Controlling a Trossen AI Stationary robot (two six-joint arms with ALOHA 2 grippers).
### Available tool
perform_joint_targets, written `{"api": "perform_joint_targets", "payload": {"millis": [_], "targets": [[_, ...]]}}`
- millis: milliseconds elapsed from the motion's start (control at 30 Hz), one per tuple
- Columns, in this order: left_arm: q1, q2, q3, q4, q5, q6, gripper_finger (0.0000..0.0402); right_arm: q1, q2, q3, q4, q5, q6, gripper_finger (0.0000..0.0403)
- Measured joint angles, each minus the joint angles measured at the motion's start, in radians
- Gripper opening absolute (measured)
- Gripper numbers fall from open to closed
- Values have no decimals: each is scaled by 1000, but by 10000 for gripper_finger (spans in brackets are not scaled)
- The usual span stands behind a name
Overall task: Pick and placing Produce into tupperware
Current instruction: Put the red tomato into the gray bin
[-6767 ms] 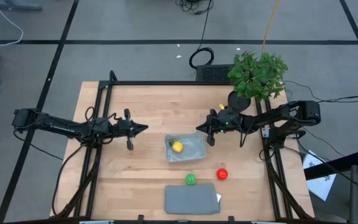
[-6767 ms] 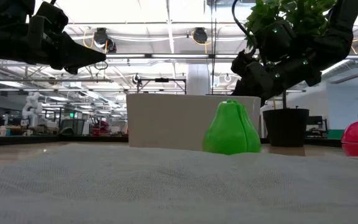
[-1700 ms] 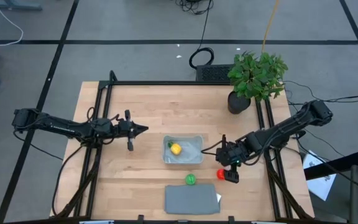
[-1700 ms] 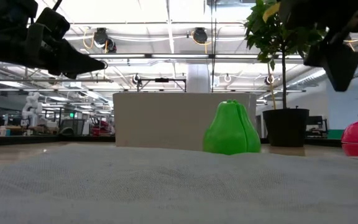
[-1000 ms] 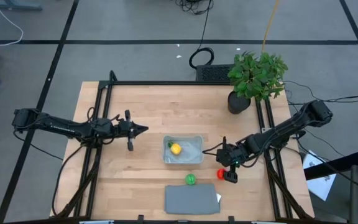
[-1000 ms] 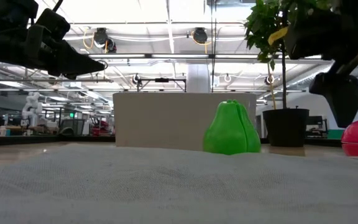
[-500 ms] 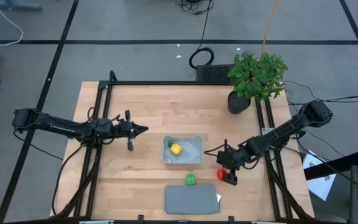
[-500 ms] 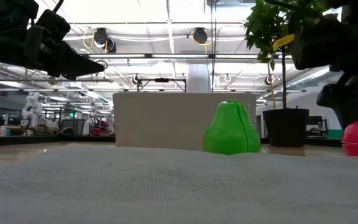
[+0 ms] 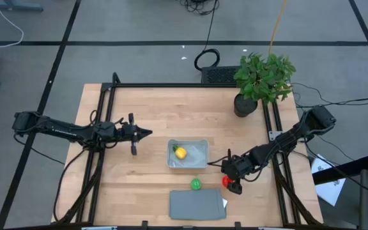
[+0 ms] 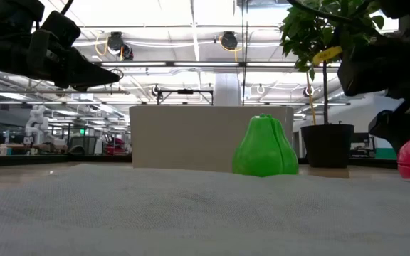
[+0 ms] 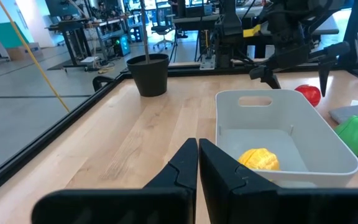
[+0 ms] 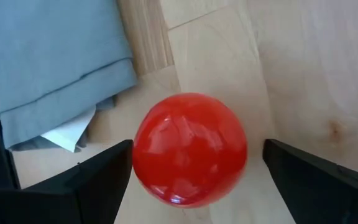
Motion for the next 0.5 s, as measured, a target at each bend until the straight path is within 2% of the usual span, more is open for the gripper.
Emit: {"api": "perform_joint_targets", "payload": {"millis": [500], "targets": [[0,0,0,0,0,-3,19,15,8,-1,-18,52,-27,355]]}}
